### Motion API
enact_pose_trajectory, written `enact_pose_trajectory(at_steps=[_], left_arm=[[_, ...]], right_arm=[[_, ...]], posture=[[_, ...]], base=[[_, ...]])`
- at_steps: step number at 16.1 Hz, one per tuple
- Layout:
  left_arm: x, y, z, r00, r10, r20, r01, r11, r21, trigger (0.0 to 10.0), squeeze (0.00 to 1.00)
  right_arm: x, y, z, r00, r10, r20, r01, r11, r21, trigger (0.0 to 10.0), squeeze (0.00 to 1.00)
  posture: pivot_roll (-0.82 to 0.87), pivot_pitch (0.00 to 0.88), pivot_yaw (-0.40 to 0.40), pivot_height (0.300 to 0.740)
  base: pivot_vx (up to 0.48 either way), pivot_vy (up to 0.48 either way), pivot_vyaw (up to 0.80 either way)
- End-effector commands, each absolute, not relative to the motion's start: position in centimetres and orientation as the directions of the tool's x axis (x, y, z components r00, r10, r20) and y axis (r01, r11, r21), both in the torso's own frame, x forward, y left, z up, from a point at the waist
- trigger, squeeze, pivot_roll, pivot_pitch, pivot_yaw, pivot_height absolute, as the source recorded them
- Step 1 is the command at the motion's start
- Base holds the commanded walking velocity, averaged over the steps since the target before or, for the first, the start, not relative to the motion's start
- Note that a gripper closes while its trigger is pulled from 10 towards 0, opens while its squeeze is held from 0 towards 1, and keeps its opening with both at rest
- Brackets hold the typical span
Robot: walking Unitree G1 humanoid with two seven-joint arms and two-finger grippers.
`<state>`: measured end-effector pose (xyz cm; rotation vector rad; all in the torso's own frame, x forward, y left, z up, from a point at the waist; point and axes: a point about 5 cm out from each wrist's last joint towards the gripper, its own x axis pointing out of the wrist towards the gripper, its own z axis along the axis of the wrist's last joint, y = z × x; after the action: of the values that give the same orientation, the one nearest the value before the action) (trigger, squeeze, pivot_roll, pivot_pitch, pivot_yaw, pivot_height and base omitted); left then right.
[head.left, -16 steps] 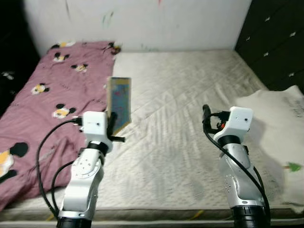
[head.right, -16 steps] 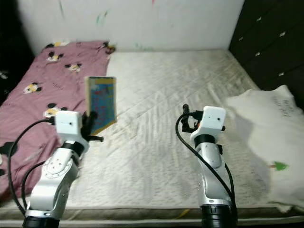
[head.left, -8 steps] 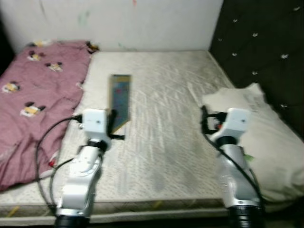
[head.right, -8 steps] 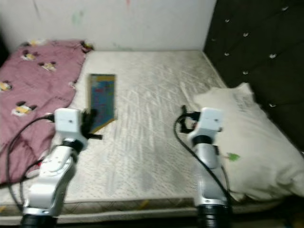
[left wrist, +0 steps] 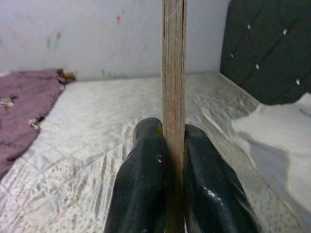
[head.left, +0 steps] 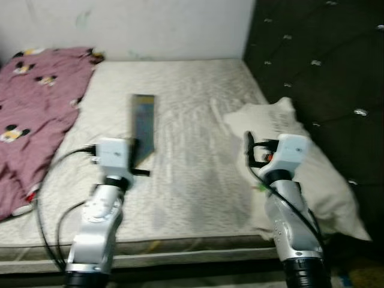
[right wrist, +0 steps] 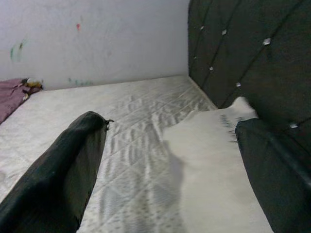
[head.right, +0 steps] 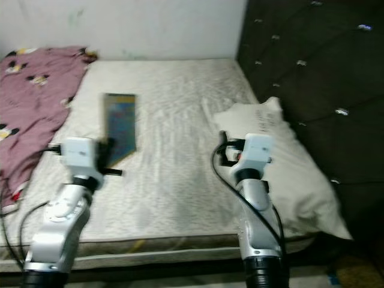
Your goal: Clean up the room
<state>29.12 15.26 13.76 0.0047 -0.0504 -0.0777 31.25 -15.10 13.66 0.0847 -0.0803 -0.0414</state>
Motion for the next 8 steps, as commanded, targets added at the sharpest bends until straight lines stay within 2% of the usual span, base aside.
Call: enact_pose_trajectory(at_steps=[1,2,8], left_arm=[[29.31,14.54,14.95,0.989,-0.098,0.110,0.098,0.995,0.007,10.0,0.00],[29.32,14.53,15.01,0.989,-0.096,0.115,0.096,0.995,0.008,10.0,0.00],[29.15,14.45,15.32,0.982,-0.119,0.145,0.124,0.992,-0.027,10.0,0.00]], right_arm=[[31.38,-15.70,13.90,0.995,-0.058,0.087,0.052,0.996,0.076,10.0,0.00],[31.40,-15.69,13.91,0.995,-0.057,0.087,0.050,0.996,0.075,10.0,0.00],[31.47,-15.41,13.98,0.995,-0.039,0.093,0.032,0.997,0.075,10.0,0.00]], posture=[[-0.08,0.000,0.027,0.740],[-0.08,0.000,0.025,0.740],[-0.07,0.000,0.025,0.740]], base=[[0.000,-0.330,0.00],[0.000,-0.251,0.00],[0.000,0.000,0.00]])
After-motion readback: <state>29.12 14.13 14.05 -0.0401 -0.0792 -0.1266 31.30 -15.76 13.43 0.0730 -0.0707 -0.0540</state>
